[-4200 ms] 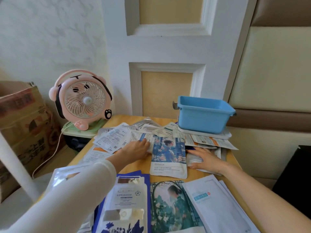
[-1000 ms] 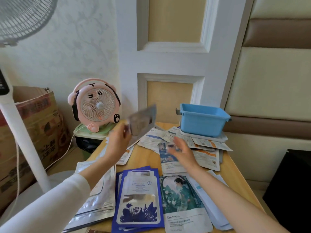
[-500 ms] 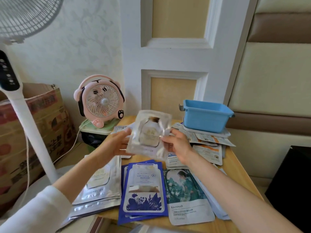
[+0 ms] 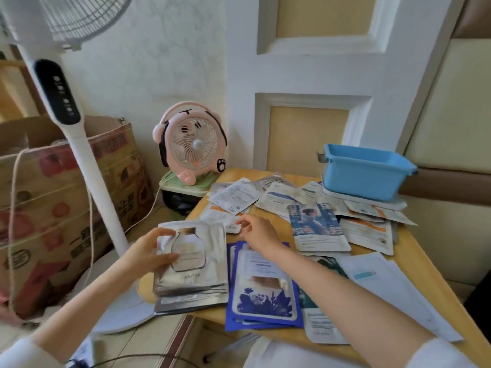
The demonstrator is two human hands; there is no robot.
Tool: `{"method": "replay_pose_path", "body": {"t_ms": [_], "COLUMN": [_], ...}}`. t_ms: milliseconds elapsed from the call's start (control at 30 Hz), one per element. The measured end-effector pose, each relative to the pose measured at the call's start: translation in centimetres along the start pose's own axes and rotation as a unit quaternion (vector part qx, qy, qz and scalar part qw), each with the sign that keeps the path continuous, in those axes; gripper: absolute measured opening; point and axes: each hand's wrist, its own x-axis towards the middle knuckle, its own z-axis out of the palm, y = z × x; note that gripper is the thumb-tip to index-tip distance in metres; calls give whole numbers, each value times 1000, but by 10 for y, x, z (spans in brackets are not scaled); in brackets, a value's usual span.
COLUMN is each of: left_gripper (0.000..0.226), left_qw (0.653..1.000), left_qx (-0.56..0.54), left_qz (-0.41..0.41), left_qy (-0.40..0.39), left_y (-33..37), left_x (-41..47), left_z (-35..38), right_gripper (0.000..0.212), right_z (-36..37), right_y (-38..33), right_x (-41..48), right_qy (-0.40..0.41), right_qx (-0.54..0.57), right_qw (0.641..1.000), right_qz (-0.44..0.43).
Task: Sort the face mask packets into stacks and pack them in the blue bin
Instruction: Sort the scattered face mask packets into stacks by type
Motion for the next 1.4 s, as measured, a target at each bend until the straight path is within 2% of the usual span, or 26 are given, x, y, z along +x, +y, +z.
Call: {"method": "replay_pose_path", "body": {"t_ms": [67,133,167,267,333,367,567,667,767,867,933,1033,1100,1200,1267,1333,1400], "left_gripper": [59,78,82,104,129,134,118,99,84,89,91,89,92,101,109,122,140], "left_qw": [989,943,930,921,913,910,887,876,855,840,839,842,838,827,832,850,889], "left_qx": [145,317,350,381,385,382,393,401,439,470,474,471,479,493,482,456,389], "left_qz": [-4,43,67,78,103,121,207,232,243,239,236,230,224,223,219,200,176], "left_qy": [36,92,90,-24,-89,-107,-122,-135,-130,-125,-125,-128,-138,-154,-165,-174,-165], "left_y": [-6,-5,-2,8,7,4,0,2,2,2,3,6,9,13,14,16,23], "left_x": [2,4,4,11,16,18,19,15,9,8,8,8,8,9,8,12,18], "left_z": [-1,2,6,25,39,43,47,48,52,58,59,57,56,55,53,52,52], "right_gripper": [41,45,43,22,23,26,28,25,22,21,16,19,17,17,17,18,22], "right_z": [7,13,15,21,20,20,21,20,12,-14,-39,-77,-96,-111,-116,-119,-121], "right_y": [3,3,3,2,3,4,10,11,9,4,-4,-14,-16,-9,-2,7,14], "right_x": [13,23,27,33,33,34,39,43,49,56,53,38,26,12,6,1,-1], "right_qy": [-15,-47,-54,-39,-20,-14,-3,3,-1,34,75,125,133,131,137,145,146], "right_qx": [-101,-138,-146,-221,-267,-272,-294,-287,-209,22,192,333,371,354,341,342,371], "right_qw": [994,988,985,965,950,947,942,946,971,998,978,935,919,926,930,928,917], "right_qz": [-40,-60,-70,-132,-163,-169,-161,-151,-118,-42,-12,-20,-24,-20,-18,-10,4]}}
